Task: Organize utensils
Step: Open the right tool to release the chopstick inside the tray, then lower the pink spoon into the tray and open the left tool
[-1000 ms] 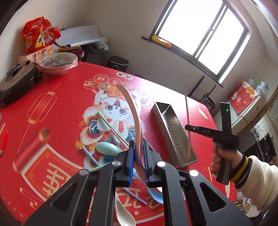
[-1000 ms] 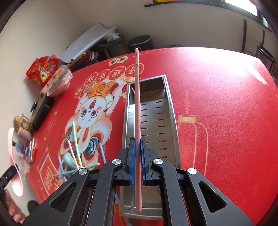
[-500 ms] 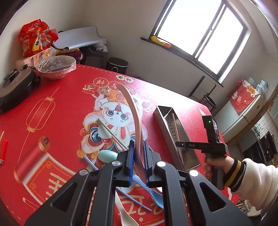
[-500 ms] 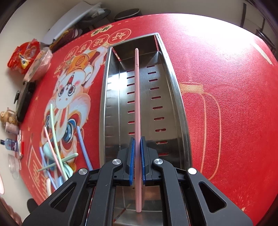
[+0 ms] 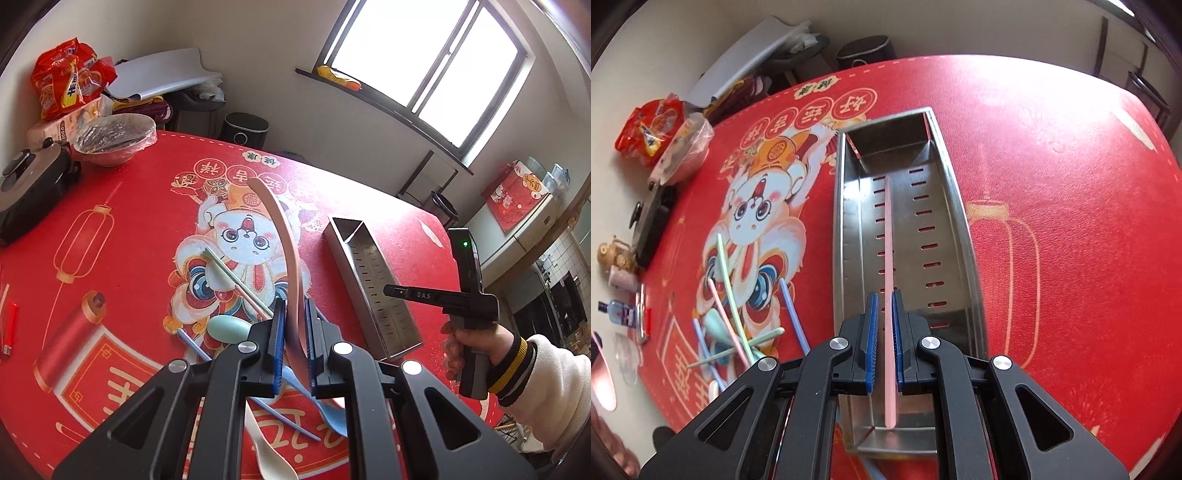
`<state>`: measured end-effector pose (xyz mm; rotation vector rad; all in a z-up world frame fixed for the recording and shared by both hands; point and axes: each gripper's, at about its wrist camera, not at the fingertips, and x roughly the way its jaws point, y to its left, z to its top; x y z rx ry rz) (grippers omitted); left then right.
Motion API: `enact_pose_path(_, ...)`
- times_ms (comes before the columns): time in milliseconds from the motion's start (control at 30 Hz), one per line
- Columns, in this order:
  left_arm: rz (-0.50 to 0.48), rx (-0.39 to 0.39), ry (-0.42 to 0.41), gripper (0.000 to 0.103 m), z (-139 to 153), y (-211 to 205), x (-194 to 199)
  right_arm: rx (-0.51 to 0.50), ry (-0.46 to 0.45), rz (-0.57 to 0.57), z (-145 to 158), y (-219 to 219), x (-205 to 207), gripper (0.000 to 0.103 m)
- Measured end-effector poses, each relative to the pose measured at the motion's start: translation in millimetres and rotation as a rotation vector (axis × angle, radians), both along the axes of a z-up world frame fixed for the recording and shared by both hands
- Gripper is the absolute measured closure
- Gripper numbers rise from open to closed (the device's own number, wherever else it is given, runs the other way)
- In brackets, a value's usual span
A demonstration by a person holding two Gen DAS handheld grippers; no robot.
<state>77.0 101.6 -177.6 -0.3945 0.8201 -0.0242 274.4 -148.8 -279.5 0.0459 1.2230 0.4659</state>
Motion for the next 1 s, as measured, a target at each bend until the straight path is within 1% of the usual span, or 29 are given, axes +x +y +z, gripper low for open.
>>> enact_pose_path(33,-0.011,-0.002,0.001,0.093,-2,-4,4,-0.011,-0.023,0.007,7,-2,-4,0.091)
enact_pose_path(67,-0.021,-0.003,0.003,0.093,-4,-9,9,-0.019,-0.044,0.014,13,-4,-7,0.077)
enact_pose_path(100,-0.034,-0.008,0.007,0.093,-6,-14,14,-0.018,-0.062,0.016,20,-8,-10,0.051)
enact_pose_path(133,-0.051,-0.016,0.014,0.093,-9,-21,20,-0.009,-0.085,0.009,27,-13,-13,0.044)
enact_pose_path(200,-0.088,-0.018,0.023,0.093,-14,-34,30,0.006,-0.112,-0.002,38,-24,-18,0.043)
enact_pose_path(267,-0.127,-0.021,0.033,0.093,-18,-50,40,0.013,-0.116,-0.018,45,-36,-22,0.044)
enact_pose_path(333,-0.155,-0.040,0.033,0.093,-21,-64,48,0.015,-0.125,-0.031,52,-48,-26,0.038)
enact_pose_path(367,-0.166,-0.053,0.035,0.093,-24,-71,52,0.019,-0.129,-0.036,55,-54,-28,0.036)
enact_pose_path(400,-0.175,-0.067,0.037,0.093,-28,-78,56,0.024,-0.130,-0.040,57,-60,-29,0.029)
enact_pose_path(433,-0.185,-0.080,0.041,0.093,-32,-86,61,0.025,-0.132,-0.046,59,-65,-31,0.025)
enact_pose_path(467,-0.194,-0.092,0.045,0.093,-36,-94,66,0.028,-0.134,-0.051,61,-71,-33,0.018)
enact_pose_path(567,-0.216,-0.123,0.071,0.093,-53,-116,81,0.039,-0.155,-0.073,65,-89,-37,0.018)
enact_pose_path(633,-0.223,-0.122,0.090,0.093,-64,-131,92,0.051,-0.147,-0.093,64,-101,-38,0.018)
enact_pose_path(700,-0.214,-0.153,0.118,0.093,-78,-141,105,0.063,-0.133,-0.093,62,-110,-39,0.017)
enact_pose_path(800,-0.188,-0.196,0.173,0.093,-99,-155,122,0.036,-0.134,-0.077,60,-123,-40,0.017)
enact_pose_path(867,-0.185,-0.180,0.203,0.093,-109,-166,132,0.028,-0.130,-0.085,59,-135,-38,0.017)
enact_pose_path(1000,-0.178,-0.157,0.265,0.093,-126,-178,146,0.044,-0.123,-0.132,59,-165,-37,0.017)
